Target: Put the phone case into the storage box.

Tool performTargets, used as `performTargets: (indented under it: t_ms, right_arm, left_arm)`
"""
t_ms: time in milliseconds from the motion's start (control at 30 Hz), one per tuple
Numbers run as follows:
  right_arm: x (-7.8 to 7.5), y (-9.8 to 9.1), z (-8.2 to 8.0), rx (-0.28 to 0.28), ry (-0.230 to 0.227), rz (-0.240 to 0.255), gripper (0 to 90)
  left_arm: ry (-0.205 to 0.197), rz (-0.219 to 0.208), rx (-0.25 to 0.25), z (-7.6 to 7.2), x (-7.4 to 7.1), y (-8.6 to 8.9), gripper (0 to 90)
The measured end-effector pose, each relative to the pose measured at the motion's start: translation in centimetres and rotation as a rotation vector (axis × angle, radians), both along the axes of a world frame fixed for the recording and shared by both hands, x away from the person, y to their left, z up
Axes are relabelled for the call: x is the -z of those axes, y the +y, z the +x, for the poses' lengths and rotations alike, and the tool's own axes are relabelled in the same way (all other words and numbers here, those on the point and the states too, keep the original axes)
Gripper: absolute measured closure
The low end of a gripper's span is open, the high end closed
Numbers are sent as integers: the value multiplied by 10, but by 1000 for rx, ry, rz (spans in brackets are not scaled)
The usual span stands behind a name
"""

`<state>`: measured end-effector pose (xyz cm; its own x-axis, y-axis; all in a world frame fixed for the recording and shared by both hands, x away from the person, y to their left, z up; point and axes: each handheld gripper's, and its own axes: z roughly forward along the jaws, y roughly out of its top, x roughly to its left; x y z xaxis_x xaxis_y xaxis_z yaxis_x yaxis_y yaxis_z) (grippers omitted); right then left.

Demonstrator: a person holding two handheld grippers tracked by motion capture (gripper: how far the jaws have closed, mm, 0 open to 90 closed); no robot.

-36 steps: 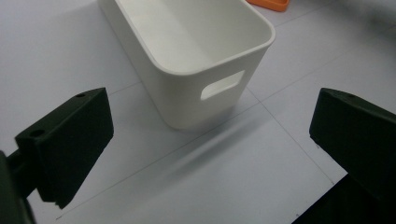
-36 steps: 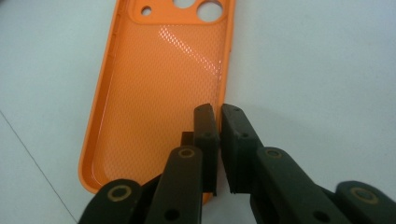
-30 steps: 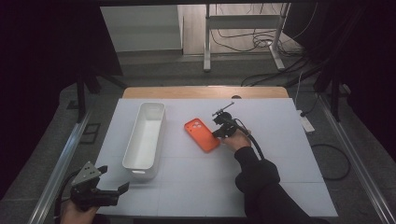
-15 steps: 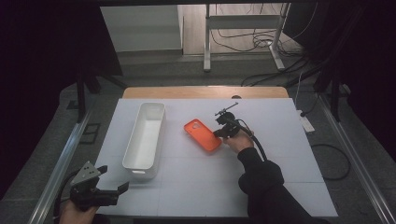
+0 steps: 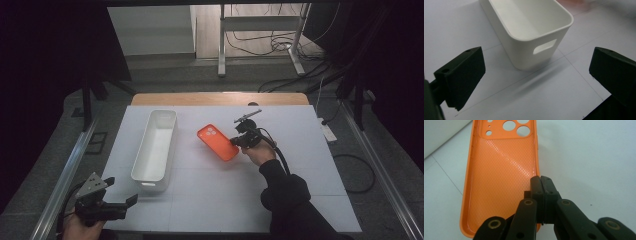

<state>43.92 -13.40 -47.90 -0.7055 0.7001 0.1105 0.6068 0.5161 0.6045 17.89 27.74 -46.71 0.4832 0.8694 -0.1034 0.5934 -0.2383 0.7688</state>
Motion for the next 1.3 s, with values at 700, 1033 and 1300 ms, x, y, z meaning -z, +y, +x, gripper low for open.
performTargets:
  t_ms: [700,1033,1300]
  right_arm:
    - [-25,-19,-26,-11,-81,63,890]
    - [-39,-29,-42,-11,-114,106,890]
    - [-46,-35,-54,-12,-140,122,889]
  left_arm:
    - [13,-19,6,2,0,1,6]
    - [14,-15,17,2,1,0,10]
    - [16,-29,15,3,1,2,4]
